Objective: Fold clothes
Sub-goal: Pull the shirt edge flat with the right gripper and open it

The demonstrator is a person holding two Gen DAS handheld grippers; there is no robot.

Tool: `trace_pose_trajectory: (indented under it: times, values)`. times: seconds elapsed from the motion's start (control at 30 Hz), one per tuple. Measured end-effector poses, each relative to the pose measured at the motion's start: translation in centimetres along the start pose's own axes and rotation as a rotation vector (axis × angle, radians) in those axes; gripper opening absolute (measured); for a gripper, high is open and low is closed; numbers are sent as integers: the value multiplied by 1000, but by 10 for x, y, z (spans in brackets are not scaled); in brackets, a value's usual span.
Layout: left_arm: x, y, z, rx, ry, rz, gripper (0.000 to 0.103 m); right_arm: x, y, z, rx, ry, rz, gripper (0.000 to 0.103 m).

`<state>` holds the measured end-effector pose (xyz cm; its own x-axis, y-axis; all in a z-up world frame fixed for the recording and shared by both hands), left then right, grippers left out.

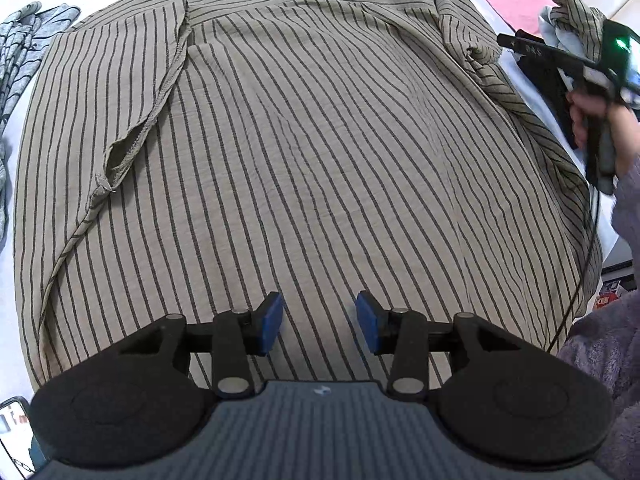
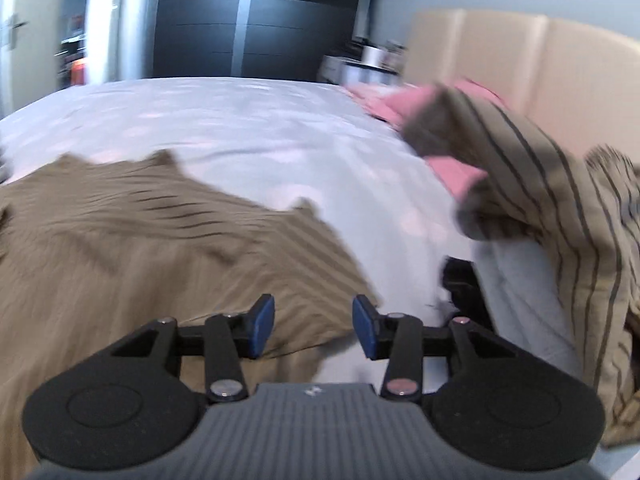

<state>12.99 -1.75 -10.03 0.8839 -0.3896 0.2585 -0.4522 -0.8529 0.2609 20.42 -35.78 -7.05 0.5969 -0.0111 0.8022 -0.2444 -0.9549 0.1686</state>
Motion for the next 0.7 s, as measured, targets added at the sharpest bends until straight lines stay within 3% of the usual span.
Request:
trace_pose_trajectory:
  times: [0.2,0.3,0.37,0.4,0.43,0.63,0.7]
  values:
    - [-3,-2,6,14,-25,3,39,-1,22,52,-50,-66,202,64]
    - [-4,-3,9,14,-37,8,39,-2,26,68,-32,-89,304,63]
    - [-4,-4,11,18,-43,13,39,-2,27,77,-15,-96,353,50]
    - [-4,-5,11,22,-44,15,39,-1,27,78,-23,-90,356,18]
    - [-4,-6,11,24,-44,15,39,0,27,79,-31,-84,360,7]
    - [-7,-9,10,18,-40,12,39,42,-7,29,-57,195,149,6]
    - [-5,-9,10,16,-36,13,39,61,-27,12,-4,253,92,6]
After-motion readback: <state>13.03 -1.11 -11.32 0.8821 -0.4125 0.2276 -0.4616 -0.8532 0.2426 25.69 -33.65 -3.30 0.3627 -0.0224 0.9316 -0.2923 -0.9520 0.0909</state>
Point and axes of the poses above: each gripper's, at about its wrist camera, not at the fingertips, and z roughly the way its jaws point, y to its right, x to its top, the point moved 5 cm from there along z, roughly the way its jaws point, and after that the axes turned 4 degrees about -x, right-handed, at the moved point
